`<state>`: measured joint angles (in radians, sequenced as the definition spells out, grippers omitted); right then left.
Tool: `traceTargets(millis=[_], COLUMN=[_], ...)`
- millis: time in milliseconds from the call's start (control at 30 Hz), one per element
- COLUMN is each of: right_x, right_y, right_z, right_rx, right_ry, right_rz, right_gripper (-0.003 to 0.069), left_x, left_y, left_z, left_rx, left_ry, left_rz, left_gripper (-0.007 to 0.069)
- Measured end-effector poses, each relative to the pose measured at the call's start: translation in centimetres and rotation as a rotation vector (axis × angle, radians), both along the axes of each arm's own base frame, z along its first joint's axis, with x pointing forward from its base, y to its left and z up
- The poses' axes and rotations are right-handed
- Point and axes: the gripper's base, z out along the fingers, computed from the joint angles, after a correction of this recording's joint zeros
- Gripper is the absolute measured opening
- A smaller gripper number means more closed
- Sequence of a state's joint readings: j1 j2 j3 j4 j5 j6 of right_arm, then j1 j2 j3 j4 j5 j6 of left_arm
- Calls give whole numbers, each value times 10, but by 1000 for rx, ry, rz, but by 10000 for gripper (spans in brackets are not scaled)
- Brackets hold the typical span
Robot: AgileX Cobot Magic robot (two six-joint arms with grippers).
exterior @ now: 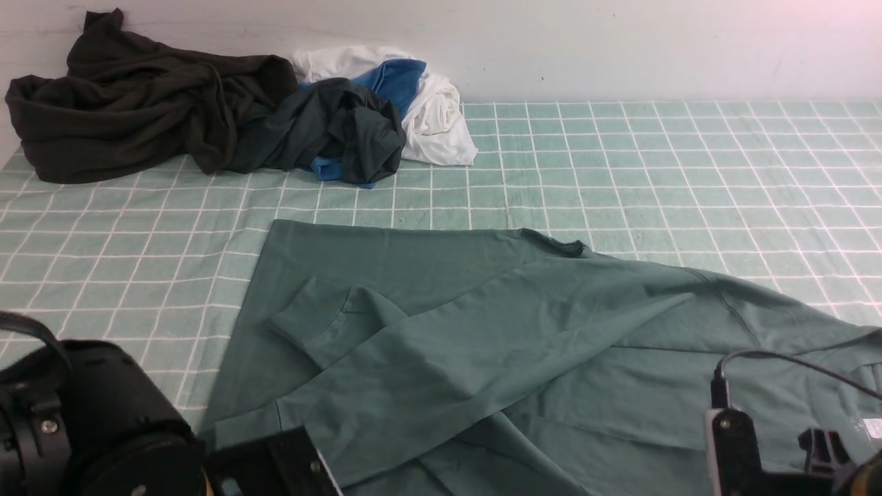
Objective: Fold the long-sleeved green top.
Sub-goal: Use both arms simultaneously to clamp the lower edge of the clothing fabric, then use both arms to drag the lower edge of the fabric forward and fold it over the upper edge
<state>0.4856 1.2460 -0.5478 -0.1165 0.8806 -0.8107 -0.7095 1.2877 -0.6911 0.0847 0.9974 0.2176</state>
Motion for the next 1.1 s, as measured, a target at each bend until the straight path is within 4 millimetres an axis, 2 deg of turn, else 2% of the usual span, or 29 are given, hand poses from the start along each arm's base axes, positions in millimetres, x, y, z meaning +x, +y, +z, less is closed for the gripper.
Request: traceTargets(millis=[100, 133, 167, 267, 333, 433, 500, 567, 667, 733, 767, 800, 833, 867, 1000, 1100], right_x=[22, 23, 42, 72, 92, 129, 153, 178, 203, 227, 239, 241, 256, 263, 280, 294], right_y=[-2, -3, -10, -21, -28, -35, -36, -35, -32, -29, -28, -28, -28, -27, -29, -32], right_z=[28, 30, 50, 76, 89, 99, 96, 91, 86, 70, 62, 61, 48, 41, 24, 13], right_rx=[14, 16, 61, 135, 180, 233, 242, 244, 249, 253, 259, 259, 262, 263, 254, 257], right_ry=[-62, -66, -119, -173, -190, -174, -153, -151, -153, -146, -151, -152, -160, -163, -184, -243], right_rz=[-53, -60, -148, -266, -328, -385, -402, -407, -409, -426, -446, -450, -492, -509, -569, -656], right_gripper=[10, 10, 10, 10, 10, 10, 10, 10, 10, 10, 10, 10, 15, 21, 76, 208], left_x=[23, 25, 42, 73, 96, 141, 170, 199, 227, 252, 264, 266, 280, 285, 299, 311], left_y=[5, 6, 13, 25, 29, 35, 38, 40, 41, 43, 44, 44, 45, 45, 47, 55], left_z=[24, 26, 40, 65, 75, 91, 98, 97, 88, 79, 68, 67, 54, 48, 23, 11], left_rx=[-14, -15, -15, -27, -41, -60, -63, -58, -43, -36, -30, -29, -26, -27, -22, -17], left_ry=[-80, -86, -143, -243, -290, -362, -396, -408, -401, -403, -390, -388, -384, -385, -377, -417], left_rz=[81, 86, 125, 177, 208, 249, 261, 263, 265, 271, 277, 278, 284, 286, 286, 296], left_gripper=[9, 9, 11, 14, 17, 18, 20, 20, 20, 20, 20, 20, 20, 20, 37, 98])
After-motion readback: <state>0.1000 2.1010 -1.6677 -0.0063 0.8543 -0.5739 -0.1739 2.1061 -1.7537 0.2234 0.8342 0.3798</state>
